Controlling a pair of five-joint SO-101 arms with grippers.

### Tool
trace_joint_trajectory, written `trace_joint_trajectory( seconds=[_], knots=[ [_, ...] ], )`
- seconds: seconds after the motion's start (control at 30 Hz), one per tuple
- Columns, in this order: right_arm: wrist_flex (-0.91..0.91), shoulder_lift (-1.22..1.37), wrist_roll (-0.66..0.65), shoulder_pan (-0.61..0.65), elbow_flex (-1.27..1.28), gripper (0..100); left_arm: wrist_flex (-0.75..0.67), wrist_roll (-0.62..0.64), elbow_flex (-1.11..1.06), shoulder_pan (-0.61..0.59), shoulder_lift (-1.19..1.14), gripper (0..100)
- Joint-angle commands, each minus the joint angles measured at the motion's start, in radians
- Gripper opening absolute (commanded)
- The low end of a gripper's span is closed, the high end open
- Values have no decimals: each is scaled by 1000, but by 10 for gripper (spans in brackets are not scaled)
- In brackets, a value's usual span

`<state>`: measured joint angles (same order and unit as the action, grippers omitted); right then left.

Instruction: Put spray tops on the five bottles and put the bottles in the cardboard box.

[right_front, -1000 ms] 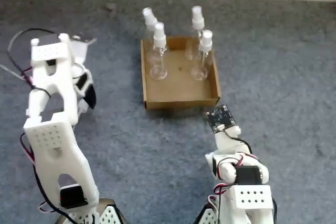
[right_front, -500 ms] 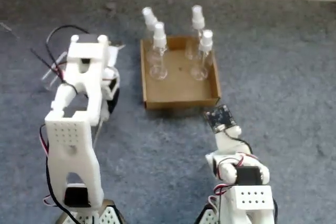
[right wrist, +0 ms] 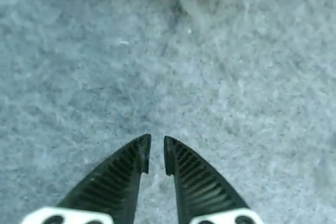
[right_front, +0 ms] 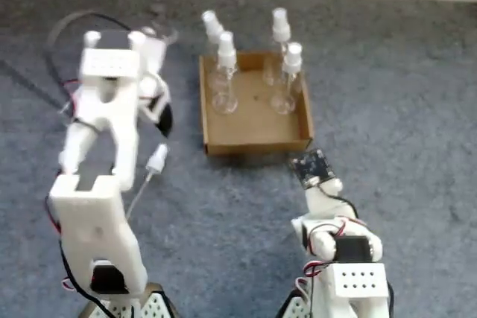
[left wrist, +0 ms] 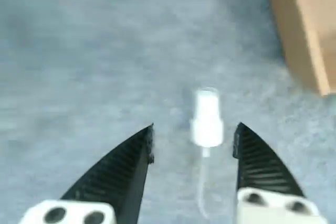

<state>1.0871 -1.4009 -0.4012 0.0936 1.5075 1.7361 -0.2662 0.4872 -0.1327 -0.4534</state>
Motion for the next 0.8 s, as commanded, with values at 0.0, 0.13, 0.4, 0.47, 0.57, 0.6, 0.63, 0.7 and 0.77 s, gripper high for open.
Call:
trace_joint_trajectory(
  seconds=[0.0, 0.13, 0.4, 0.47, 0.57, 0.6, 0.63, 0.7, 0.77],
  knots=[
    [-21, -8, -8, -12, -7, 5, 6, -28, 166, -159, 94, 228],
    [-21, -8, -8, -12, -7, 5, -3, -98, 335, -274, -24, 228],
    [-21, -8, -8, -10, -7, 5, 3, -187, 654, -366, -255, 234],
    [-21, -8, -8, -10, -7, 5, 3, -203, 700, -364, -288, 267],
    [-21, -8, -8, -10, -7, 5, -6, -215, 731, -361, -326, 302],
    [-21, -8, -8, -10, -7, 5, -12, -235, 733, -360, -340, 301],
    [-22, -8, -8, -10, -7, 5, -29, -249, 733, -358, -355, 302],
    [-22, -8, -8, -10, -7, 5, -69, -250, 733, -358, -390, 302],
    [-22, -8, -8, -10, -7, 5, -101, -252, 733, -358, -429, 302]
  ],
)
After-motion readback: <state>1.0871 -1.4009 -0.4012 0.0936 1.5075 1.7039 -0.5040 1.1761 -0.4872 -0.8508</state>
